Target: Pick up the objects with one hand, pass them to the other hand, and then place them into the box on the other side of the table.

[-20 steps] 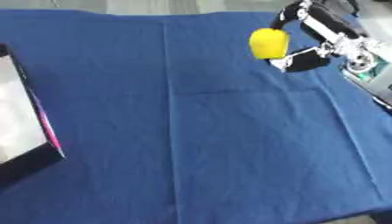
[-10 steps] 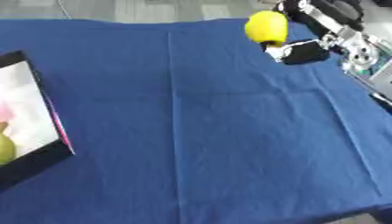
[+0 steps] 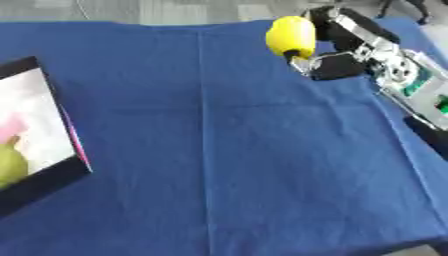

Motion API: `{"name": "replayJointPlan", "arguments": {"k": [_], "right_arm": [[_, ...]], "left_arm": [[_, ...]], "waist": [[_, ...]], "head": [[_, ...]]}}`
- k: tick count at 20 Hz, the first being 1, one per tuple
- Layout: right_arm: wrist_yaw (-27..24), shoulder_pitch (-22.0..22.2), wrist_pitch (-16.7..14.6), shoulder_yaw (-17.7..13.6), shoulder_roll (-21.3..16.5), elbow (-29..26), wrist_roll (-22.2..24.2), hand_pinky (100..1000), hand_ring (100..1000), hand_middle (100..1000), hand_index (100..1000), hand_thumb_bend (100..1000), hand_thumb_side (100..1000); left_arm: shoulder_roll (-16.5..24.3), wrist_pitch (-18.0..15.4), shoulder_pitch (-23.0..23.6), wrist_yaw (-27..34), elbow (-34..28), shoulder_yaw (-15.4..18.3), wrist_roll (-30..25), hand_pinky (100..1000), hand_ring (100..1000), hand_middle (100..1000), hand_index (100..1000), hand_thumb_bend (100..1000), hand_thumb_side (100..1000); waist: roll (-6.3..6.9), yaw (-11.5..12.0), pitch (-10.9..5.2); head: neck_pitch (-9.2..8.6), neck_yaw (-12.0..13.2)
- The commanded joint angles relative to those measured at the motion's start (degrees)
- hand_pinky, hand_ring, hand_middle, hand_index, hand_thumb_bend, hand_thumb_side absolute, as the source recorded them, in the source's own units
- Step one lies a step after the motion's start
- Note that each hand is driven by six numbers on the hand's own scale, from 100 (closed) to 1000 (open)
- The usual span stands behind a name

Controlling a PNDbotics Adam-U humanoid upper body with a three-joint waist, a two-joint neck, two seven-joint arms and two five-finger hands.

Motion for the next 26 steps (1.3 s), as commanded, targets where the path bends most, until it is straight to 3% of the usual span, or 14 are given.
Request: {"name": "replayJointPlan", "arguments": {"k": [1,6,16,26], "right_arm": [[-1.7,-1.9,1.1,1.2,0.2,-0.8,-0.4,706,548,464,578,100,100],[-2.1,-4.5,1.9,3.8,1.9,-0.8,-1.2,717,546,464,578,100,100],[-2.4,-8.0,3.9,8.2,4.7,-0.8,-5.0,724,538,463,579,100,100],[2.3,-10.2,4.1,12.2,6.1,-0.8,-5.2,722,542,466,579,100,100]], "left_arm": [[0.7,-0.1,-1.6,0.9,-1.2,1.0,0.5,1000,781,708,736,100,593],[0.5,-0.4,-2.2,1.4,-1.9,1.0,1.2,1000,781,708,735,100,585],[-1.2,-1.4,-5.0,1.2,-3.0,-0.3,1.2,1000,786,710,733,100,563],[-4.7,-4.5,-10.4,-3.9,-4.5,-6.1,-2.3,1000,785,716,744,100,507]], "waist": [[1.07,0.1,-2.08],[1.26,0.3,-2.27],[1.29,1.0,-2.52],[1.43,1.6,-2.58]], "head": [[0.35,0.7],[0.35,2.0],[0.35,2.2],[0.35,1.9]]}}
